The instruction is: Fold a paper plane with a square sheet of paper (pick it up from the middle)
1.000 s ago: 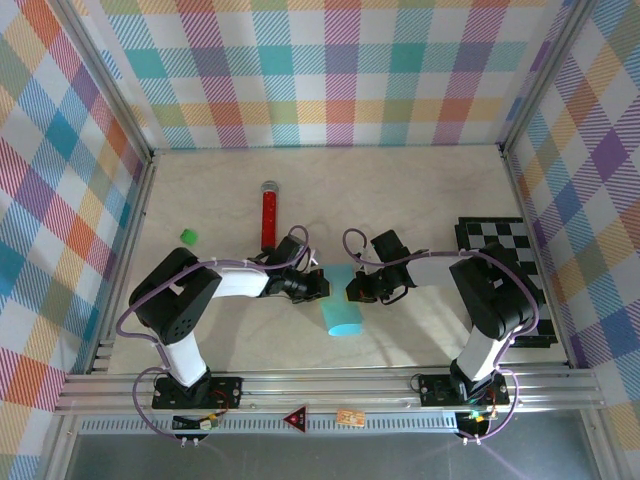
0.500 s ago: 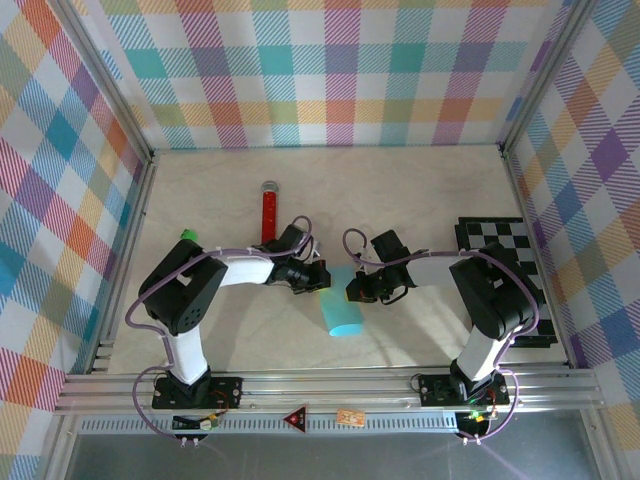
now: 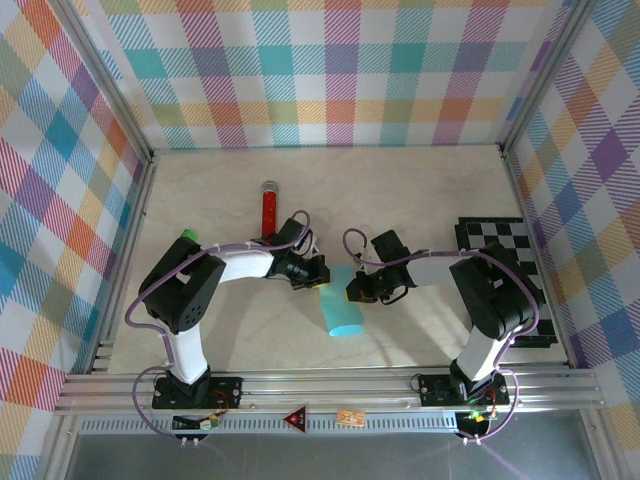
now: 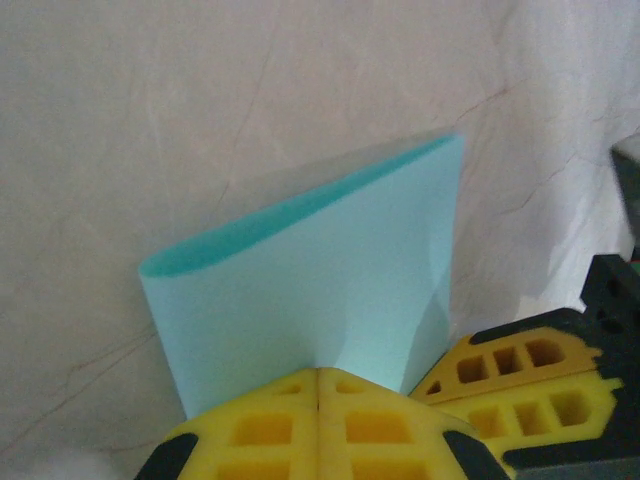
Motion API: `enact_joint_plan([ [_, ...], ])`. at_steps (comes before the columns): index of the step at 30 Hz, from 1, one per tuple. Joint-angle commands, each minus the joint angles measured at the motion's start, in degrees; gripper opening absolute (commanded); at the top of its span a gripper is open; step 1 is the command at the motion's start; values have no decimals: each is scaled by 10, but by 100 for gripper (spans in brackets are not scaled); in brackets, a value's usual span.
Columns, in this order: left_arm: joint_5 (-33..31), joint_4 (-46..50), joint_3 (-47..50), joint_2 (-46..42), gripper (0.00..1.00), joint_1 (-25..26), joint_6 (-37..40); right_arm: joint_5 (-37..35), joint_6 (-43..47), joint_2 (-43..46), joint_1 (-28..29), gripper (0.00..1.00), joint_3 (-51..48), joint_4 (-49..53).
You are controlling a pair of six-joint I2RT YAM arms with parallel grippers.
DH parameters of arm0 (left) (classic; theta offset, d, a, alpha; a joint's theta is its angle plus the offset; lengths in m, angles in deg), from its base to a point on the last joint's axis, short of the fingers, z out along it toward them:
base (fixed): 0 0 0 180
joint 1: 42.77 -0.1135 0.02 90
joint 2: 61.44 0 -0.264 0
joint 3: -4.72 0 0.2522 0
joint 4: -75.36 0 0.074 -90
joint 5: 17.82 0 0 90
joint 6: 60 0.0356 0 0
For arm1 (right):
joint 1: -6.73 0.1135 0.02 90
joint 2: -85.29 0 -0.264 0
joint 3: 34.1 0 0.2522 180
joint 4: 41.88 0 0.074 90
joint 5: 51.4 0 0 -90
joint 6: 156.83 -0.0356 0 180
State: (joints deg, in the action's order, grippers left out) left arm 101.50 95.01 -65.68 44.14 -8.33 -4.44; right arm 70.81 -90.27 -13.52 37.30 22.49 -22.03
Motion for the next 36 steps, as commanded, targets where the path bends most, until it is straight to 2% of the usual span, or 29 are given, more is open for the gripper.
enact_joint_plan([
  [1, -9, 49, -26, -16, 0, -8, 22, -70, 10, -24, -4, 0, -24, 70],
  [6, 25, 22, -33, 24, 0, -9, 16, -70, 10, -22, -5, 0, -25, 69],
  [10, 15, 17, -21, 50, 0, -13, 25, -71, 8, -23, -5, 0, -26, 67],
  [16, -37, -11, 5, 62, 0, -35, 33, -72, 8, -23, -5, 0, -26, 68],
  [19, -42, -26, 8, 53, 0, -48, 28, -71, 7, -21, -5, 0, -28, 67],
  [27, -57, -2, -19, 59, 0, -74, 2, -71, 1, -20, -5, 0, -35, 58],
  [36, -114, 48, -48, 53, 0, -75, -11, -68, -4, -18, -5, 0, -40, 53],
])
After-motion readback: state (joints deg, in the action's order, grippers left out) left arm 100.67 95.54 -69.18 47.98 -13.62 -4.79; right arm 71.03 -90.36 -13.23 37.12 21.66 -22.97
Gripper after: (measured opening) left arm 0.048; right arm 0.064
